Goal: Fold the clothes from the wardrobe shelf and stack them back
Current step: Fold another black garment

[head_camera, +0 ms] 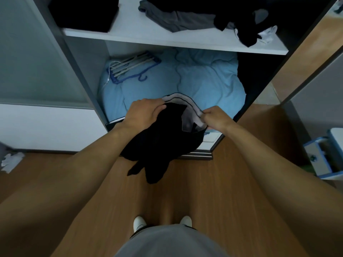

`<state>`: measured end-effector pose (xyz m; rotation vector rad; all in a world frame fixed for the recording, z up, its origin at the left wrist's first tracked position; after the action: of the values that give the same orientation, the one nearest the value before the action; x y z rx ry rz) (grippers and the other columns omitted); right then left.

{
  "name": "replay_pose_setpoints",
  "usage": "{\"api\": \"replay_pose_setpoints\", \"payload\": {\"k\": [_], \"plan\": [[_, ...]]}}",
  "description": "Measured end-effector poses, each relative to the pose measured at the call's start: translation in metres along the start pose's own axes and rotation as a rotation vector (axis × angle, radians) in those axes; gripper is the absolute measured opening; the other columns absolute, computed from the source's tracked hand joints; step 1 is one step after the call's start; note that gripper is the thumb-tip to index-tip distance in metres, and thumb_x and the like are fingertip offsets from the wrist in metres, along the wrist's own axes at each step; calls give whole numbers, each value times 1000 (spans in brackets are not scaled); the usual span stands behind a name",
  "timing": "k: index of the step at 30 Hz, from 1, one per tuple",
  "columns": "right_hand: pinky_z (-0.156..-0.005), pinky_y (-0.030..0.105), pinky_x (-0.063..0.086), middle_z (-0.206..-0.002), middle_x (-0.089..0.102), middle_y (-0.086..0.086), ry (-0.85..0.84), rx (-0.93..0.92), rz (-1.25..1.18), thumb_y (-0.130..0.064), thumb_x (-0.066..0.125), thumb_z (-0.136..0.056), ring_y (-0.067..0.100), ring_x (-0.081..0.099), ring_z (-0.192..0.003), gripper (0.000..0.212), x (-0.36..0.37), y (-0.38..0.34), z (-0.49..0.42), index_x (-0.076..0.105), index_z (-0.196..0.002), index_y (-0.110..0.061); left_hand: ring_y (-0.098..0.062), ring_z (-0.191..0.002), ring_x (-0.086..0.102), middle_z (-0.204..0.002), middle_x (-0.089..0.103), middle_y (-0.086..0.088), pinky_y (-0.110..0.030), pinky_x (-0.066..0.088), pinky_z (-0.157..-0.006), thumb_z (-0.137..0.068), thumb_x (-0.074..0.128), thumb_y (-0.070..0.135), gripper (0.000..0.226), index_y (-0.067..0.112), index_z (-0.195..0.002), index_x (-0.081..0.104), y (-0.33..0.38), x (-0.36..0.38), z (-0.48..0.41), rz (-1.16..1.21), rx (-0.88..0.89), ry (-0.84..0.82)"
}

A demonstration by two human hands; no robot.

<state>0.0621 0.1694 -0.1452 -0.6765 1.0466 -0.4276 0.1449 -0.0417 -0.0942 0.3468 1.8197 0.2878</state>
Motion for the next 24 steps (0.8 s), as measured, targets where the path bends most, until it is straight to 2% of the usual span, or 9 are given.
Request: {"api": "replay_pose_setpoints", "payload": {"k": [2,4,7,11,14,16,17,19,24], "plan": [[-66,38,39,-74,50,14,-111,-52,-97,-16,55,-91,30,50,-73,23,20,-9,0,55,-74,-1,-32,-88,66,-95,73,-7,-43,48,-76,-105,43,32,29,16,-104,67,7,-2,1,-19,71,-42],[-76,41,49,-95,65,11,-116,-149,-89,-18,58,-91,32,63,-94,15,28,-24,-1,64,-98,-6,-32,-89,66,-98,73,-5,-44,49,-75,-105,43,31,29,18,-107,68,11,-5,2,-38,129,-69],[-95,25,44,-123,57,-7,-7,-305,-62,-24,64,-91,13,55,-114,40,22,-52,3,56,-131,-25,-31,-96,67,-109,74,-5,-45,50,-79,-105,43,30,29,23,-118,69,15,-10,7,-74,180,-105],[-105,9,24,-145,45,-2,-177,-485,84,-53,68,-85,6,38,-135,41,47,-76,10,62,-119,-31,-26,-99,67,-112,74,2,-41,49,-79,-106,43,32,30,25,-118,69,18,-12,10,-91,209,-140],[-119,35,21,-161,26,2,-267,-490,386,-62,69,-81,17,26,-145,50,70,-70,9,61,-121,-32,-24,-96,67,-108,74,5,-43,48,-78,-105,38,37,33,27,-115,68,14,-13,12,-119,191,-161],[-107,37,36,-142,51,4,-225,-497,384,-56,63,-89,18,47,-128,39,69,-70,7,66,-112,-25,-22,-95,66,-104,73,5,-44,49,-78,-104,37,40,35,26,-113,68,12,-13,15,-130,188,-166],[-92,35,43,-118,64,-1,-211,-490,345,-54,59,-93,14,58,-107,28,69,-69,8,67,-98,-28,-22,-94,66,-100,73,3,-44,49,-77,-104,37,41,36,24,-111,68,10,-13,16,-126,185,-168],[-67,28,37,-75,58,-14,-168,-486,316,-54,54,-96,2,54,-70,32,68,-70,10,54,-69,-36,-25,-90,65,-93,72,-1,-42,48,-74,-103,41,41,35,21,-108,68,4,-13,19,-121,162,-159],[-61,26,36,-73,55,-15,-167,-439,384,-63,54,-91,2,54,-69,35,73,-66,10,48,-68,-38,-30,-89,65,-91,72,-8,-46,50,-76,-102,49,38,31,18,-109,72,-7,-23,21,-74,103,-92]]}}
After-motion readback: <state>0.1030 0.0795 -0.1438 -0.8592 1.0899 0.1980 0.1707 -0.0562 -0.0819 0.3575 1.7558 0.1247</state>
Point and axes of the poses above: each hand's wrist, its own z-axis away from the middle knuckle, its own x-axis out of the palm, y = z × x, the point moved 10 cm from there along -z, towards the middle knuckle
